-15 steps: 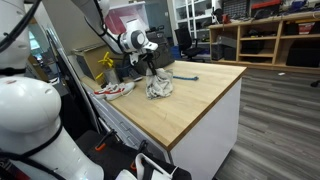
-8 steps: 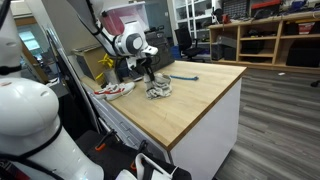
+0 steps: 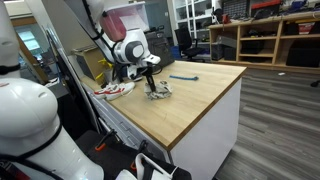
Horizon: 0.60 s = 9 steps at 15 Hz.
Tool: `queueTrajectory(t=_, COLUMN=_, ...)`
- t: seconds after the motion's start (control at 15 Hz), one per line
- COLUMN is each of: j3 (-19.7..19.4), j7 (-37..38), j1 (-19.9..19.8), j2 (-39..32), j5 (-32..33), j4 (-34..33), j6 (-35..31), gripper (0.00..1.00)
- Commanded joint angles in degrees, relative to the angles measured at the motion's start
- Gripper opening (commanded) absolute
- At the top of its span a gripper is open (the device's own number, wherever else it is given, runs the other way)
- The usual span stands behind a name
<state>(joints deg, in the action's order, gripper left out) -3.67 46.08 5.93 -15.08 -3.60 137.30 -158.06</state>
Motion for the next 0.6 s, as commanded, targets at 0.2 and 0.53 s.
queueTrajectory(t=0.2, j3=0.1, j7=-1.4, j1=-0.1, j2=2.7, j5=-1.5, j4=5.3, j6=-2.2, gripper=0.51)
queueTrajectory(t=0.53, j3=2.2, j7=-2.3, j1=-0.3, j2=6.1, j5=-3.7, j4=5.7, j6=-1.4, gripper=0.88)
